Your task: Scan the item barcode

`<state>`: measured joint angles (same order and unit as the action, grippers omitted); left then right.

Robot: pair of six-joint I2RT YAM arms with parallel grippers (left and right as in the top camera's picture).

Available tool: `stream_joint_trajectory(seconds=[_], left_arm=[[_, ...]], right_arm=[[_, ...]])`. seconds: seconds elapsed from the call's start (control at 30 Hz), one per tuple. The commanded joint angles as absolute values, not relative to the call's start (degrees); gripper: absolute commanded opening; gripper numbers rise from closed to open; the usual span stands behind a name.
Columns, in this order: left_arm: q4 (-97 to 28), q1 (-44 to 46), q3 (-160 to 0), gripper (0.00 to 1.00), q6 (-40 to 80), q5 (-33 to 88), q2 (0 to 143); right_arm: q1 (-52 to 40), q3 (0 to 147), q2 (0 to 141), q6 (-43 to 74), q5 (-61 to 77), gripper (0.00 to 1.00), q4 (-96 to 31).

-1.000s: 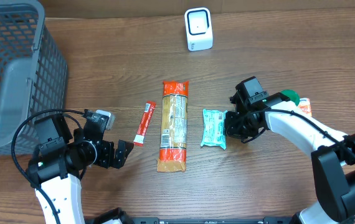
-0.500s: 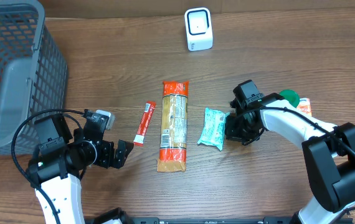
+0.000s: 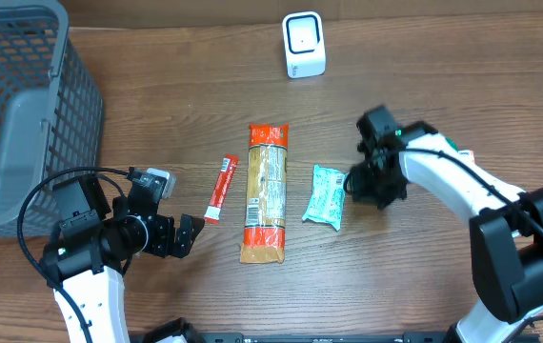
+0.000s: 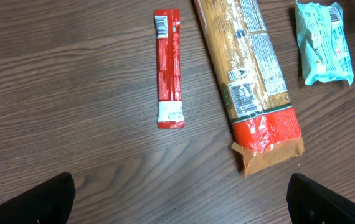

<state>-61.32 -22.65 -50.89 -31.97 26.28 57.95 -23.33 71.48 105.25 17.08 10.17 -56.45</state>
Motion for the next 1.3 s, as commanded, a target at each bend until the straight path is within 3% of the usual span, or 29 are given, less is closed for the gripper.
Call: stream_joint_trajectory(seconds=[0.0, 0.13, 0.33, 0.77, 1.07, 1.27], left_arm=[[-61.25, -23.11, -51.68, 0.99, -33.04, 26.35, 58.13], [-61.25, -23.11, -51.68, 1.0, -33.04, 26.35, 58.13], [-61.25, -23.11, -51.68, 1.0, -33.04, 26.35, 58.13], [-61.25, -23.11, -51.68, 1.0, -33.04, 26.35, 58.13], [-61.25, -23.11, -51.68, 1.0, -33.04, 26.35, 58.13], [-61.25, -23.14, -51.68, 1.0, -33.04, 26.35, 58.13]], right_arm=[[-25.56, 77.01, 100.31, 13.39, 8.97, 0.08, -58.3], [-29.06, 77.49, 97.58, 13.17, 8.71, 0.16, -58.7], [-35.31, 75.72, 98.56, 13.23, 2.04, 0.56, -56.73], [-37.01, 61.84, 103.11, 16.53, 3.36, 0.59, -44.84], [-34.13, 60.84, 103.09, 14.5, -18.85, 0.65, -49.5], [-32.71, 61.17, 103.09, 14.22, -12.27, 0.65, -48.05]])
